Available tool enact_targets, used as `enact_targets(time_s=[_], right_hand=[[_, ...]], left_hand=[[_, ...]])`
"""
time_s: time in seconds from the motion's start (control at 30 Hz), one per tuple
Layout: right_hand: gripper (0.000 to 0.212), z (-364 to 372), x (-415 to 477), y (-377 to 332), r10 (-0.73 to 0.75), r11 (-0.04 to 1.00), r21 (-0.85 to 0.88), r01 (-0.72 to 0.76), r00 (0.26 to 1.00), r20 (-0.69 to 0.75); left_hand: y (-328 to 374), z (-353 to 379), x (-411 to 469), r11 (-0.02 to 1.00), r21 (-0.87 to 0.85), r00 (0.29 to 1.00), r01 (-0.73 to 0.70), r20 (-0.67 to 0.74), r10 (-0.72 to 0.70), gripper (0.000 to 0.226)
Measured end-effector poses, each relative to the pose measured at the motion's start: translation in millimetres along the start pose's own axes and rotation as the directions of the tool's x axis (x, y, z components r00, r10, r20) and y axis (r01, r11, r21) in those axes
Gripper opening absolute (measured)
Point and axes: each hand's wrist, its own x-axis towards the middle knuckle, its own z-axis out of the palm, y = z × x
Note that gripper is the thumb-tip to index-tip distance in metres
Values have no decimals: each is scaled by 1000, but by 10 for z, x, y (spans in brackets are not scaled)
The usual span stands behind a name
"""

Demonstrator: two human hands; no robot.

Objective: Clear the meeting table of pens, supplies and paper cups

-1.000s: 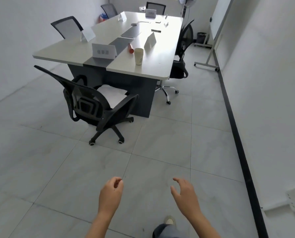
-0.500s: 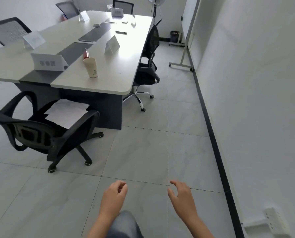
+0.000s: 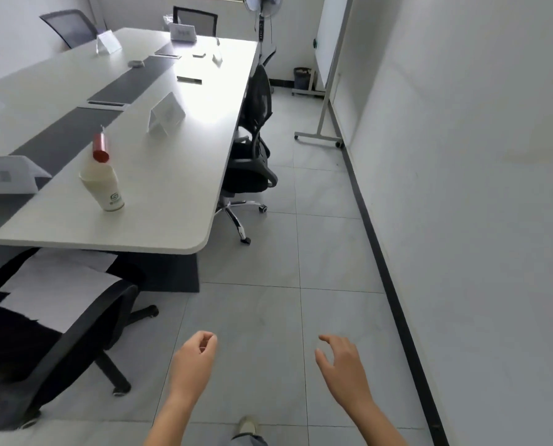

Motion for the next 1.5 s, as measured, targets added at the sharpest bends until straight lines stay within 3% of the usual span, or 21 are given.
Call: enact_targets(time_s=[0.13, 0.37, 0.73, 0.83, 0.97, 1.1, 1.27, 1.5], right_hand=[[31, -172, 594, -69, 48, 998, 47, -45, 997, -68], [29, -418, 1481, 430, 231, 970, 87, -225, 971, -64], [29, -1902, 3830, 838, 65, 993, 106, -53, 991, -115], [29, -1940, 4262, 884, 46, 995, 91, -43, 999, -27], [30, -1841, 4795, 882, -31, 998, 49, 26, 994, 109], [30, -1915, 5526, 793, -72, 997, 41, 68, 989, 127], [30, -2120, 6577, 599, -92, 996, 20, 91, 988, 122], [28, -2542, 7952, 346, -12, 997, 72, 13, 1000, -12]], left_hand=[[523, 277, 636, 999, -12, 996, -52, 74, 53, 18], [1013, 1238, 1347, 994, 96, 965, -59, 259, 33, 25], [2518, 2661, 2512, 995, 61, 985, -74, 160, 63, 26], [2718, 2862, 2723, 996, 81, 991, -43, 133, 32, 26], [2822, 2882, 3101, 996, 26, 996, 89, -20, -89, 27], [2957, 2976, 3642, 989, -16, 985, 148, -89, -149, 25], [3366, 3199, 4681, 988, -47, 986, 148, -76, -151, 25], [4394, 3568, 6204, 999, -33, 1000, 16, 25, -15, 15]])
